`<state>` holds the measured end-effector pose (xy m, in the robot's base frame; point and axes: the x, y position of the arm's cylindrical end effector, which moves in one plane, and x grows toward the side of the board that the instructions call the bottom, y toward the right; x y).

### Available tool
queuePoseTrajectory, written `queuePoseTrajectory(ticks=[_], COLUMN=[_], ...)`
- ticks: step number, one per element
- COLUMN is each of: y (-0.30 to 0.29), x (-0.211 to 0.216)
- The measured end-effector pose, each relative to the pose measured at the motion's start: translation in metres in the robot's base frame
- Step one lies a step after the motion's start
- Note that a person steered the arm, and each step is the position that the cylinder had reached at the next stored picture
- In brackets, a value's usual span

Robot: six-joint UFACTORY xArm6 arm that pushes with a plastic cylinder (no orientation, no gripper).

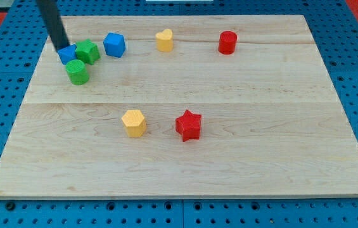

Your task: Push the yellow heart close to the bottom left of the red circle

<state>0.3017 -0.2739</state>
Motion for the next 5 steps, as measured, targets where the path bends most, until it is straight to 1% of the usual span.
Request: queuePoseTrajectory(ticks=[1,2,3,4,5], y=[-0.009,0.034,0.05,0.073,0.089], x=[0.057,0.083,0.097,0.093,0.064])
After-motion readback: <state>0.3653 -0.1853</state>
